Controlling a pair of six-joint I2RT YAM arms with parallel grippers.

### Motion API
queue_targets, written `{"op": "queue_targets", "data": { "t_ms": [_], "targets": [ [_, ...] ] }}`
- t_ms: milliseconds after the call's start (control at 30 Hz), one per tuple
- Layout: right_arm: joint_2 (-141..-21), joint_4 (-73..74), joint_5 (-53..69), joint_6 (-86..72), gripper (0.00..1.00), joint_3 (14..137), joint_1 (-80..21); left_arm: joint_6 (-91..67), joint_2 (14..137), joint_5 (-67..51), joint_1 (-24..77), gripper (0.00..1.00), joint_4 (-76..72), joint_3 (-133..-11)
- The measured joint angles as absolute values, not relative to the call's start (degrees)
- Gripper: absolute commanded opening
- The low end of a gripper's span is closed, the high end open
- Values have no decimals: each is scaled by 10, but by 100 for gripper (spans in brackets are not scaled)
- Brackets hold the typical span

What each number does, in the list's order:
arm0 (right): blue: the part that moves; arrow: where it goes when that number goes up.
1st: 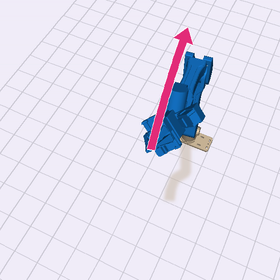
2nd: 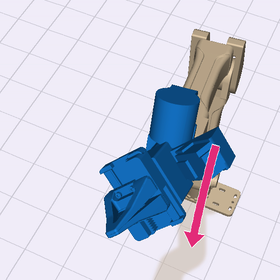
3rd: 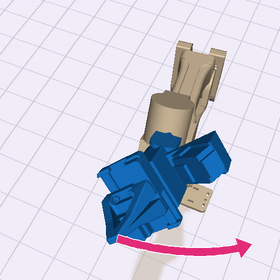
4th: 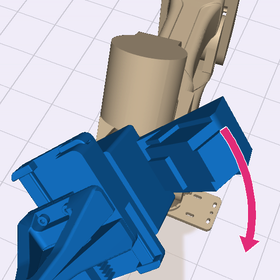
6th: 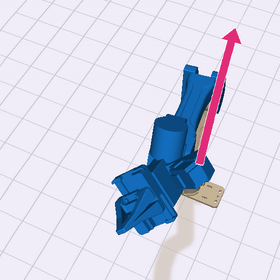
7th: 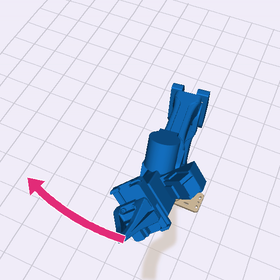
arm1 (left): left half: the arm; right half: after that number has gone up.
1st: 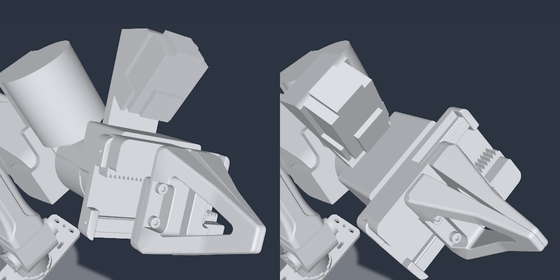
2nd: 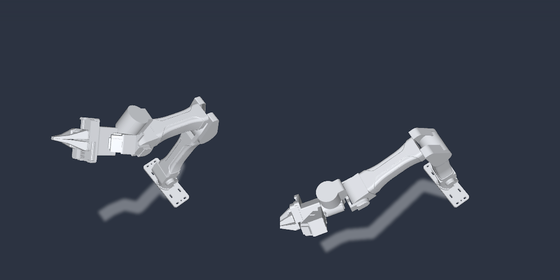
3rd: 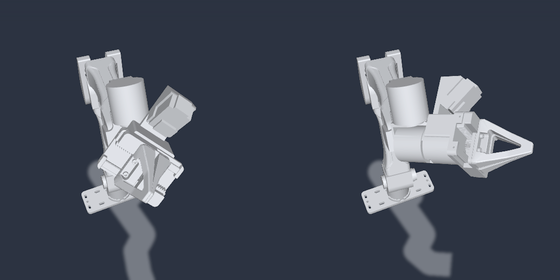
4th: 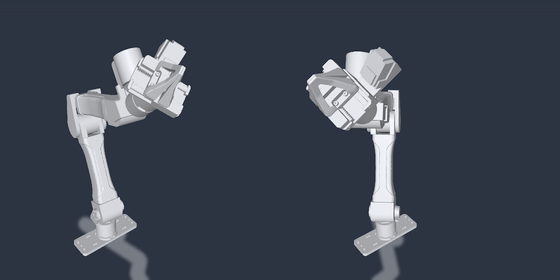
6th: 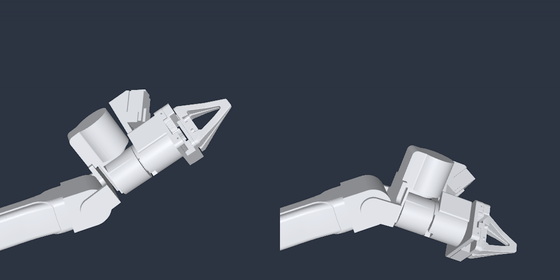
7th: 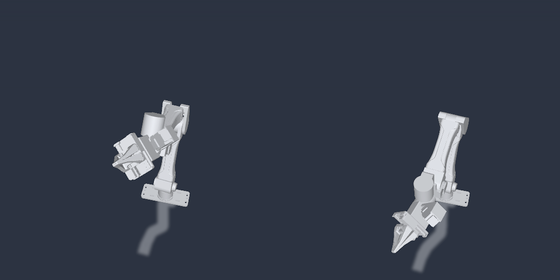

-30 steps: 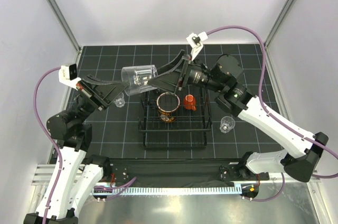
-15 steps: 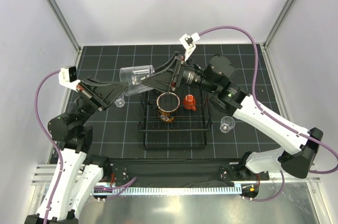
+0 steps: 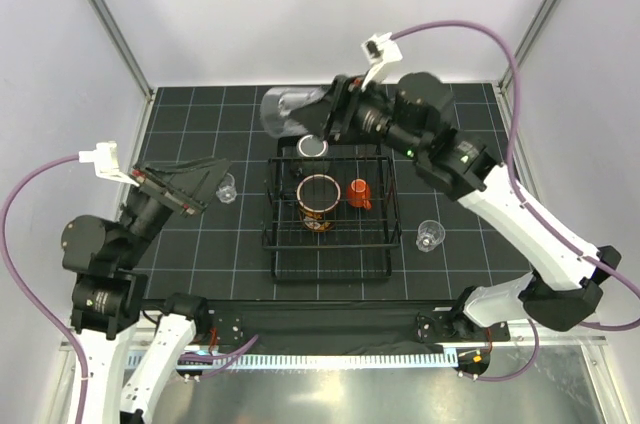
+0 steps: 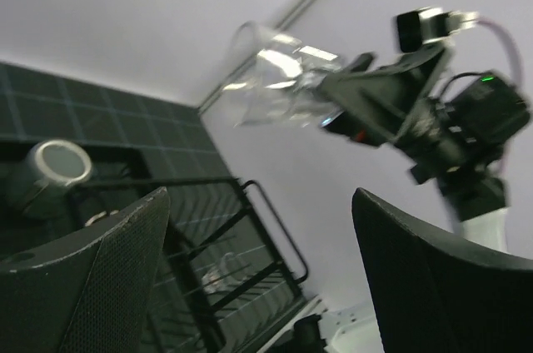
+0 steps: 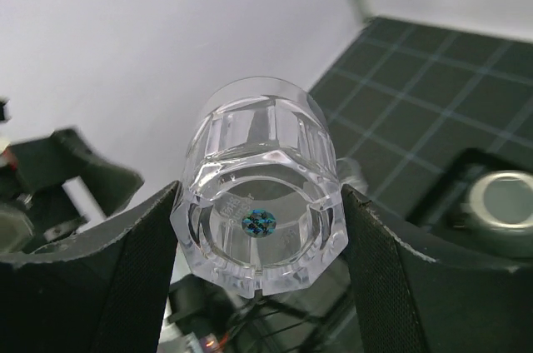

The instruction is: Load the cups into the dish rack

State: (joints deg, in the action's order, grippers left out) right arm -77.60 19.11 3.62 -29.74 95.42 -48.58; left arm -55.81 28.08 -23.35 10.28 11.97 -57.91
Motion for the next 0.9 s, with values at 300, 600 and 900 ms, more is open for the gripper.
{"op": "queue_targets", "data": {
  "t_ms": [300, 600, 900],
  "targets": [
    [-809, 320, -22, -233, 4, 1011, -280, -493, 309, -194, 103, 89, 264, -580],
    [-921, 380, -21, -153, 4, 996, -241, -476, 311, -185, 103, 89, 295, -580],
    [-945, 388, 8, -140, 4, 906, -242, -475, 327, -177, 103, 89, 314, -579]
  ]
}}
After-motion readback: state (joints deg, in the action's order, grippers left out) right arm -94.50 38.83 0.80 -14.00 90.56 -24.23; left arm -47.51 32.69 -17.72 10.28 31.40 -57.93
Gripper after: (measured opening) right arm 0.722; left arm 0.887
